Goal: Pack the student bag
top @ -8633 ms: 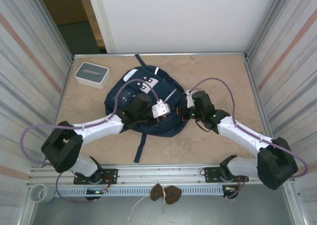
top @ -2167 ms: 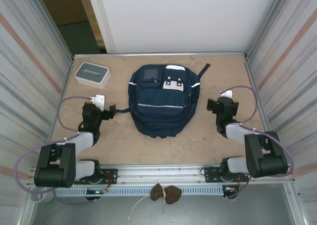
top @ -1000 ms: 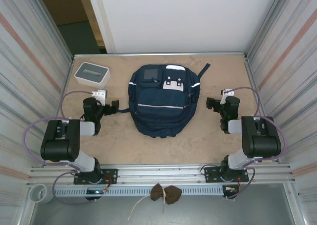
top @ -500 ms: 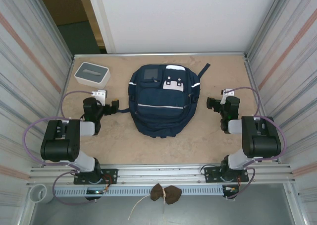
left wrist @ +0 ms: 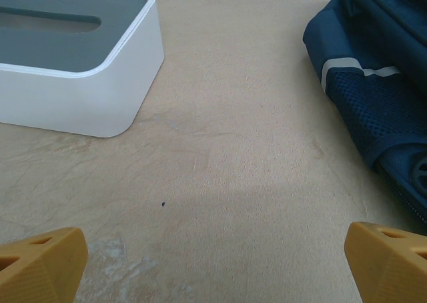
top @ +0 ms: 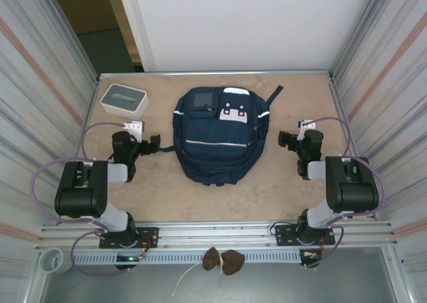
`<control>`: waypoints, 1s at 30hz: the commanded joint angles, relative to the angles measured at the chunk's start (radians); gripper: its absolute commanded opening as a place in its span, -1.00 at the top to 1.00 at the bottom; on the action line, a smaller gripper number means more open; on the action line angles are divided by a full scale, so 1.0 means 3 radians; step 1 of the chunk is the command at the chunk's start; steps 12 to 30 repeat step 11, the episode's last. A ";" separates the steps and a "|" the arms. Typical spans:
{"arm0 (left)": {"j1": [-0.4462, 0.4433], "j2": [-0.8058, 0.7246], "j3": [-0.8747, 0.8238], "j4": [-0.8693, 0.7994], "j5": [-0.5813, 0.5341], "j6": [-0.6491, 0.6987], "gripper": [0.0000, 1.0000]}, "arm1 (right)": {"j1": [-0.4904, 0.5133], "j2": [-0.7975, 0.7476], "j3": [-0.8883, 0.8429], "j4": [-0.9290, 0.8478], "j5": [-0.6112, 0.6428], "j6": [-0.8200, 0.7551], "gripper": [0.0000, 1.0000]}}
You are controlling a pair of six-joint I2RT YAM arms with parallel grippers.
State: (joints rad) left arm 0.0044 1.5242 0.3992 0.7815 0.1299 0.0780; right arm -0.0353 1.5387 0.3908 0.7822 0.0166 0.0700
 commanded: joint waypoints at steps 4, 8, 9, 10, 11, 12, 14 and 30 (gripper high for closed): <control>-0.0015 -0.0044 0.0047 0.0013 -0.0050 -0.0004 -0.97 | -0.0030 0.0010 0.0070 0.0054 -0.0055 0.0049 -0.98; -0.0014 -0.0044 0.0047 0.0013 -0.0051 -0.0004 -0.97 | -0.0039 0.0015 0.0069 0.0048 -0.0065 0.0053 -0.98; -0.0012 -0.0044 0.0045 0.0013 -0.0054 -0.0004 -0.97 | -0.0041 0.0015 0.0072 0.0051 -0.0063 0.0049 -0.98; -0.0014 -0.0045 0.0046 0.0013 -0.0053 -0.0004 -0.97 | -0.0037 0.0009 0.0064 0.0051 -0.0066 0.0051 -0.98; -0.0012 -0.0044 0.0045 0.0013 -0.0050 -0.0004 -0.97 | -0.0033 0.0009 0.0063 0.0048 -0.0065 0.0048 -0.98; -0.0012 -0.0044 0.0045 0.0013 -0.0050 -0.0004 -0.97 | -0.0033 0.0009 0.0063 0.0048 -0.0065 0.0048 -0.98; -0.0012 -0.0044 0.0045 0.0013 -0.0050 -0.0004 -0.97 | -0.0033 0.0009 0.0063 0.0048 -0.0065 0.0048 -0.98; -0.0012 -0.0044 0.0045 0.0013 -0.0050 -0.0004 -0.97 | -0.0033 0.0009 0.0063 0.0048 -0.0065 0.0048 -0.98</control>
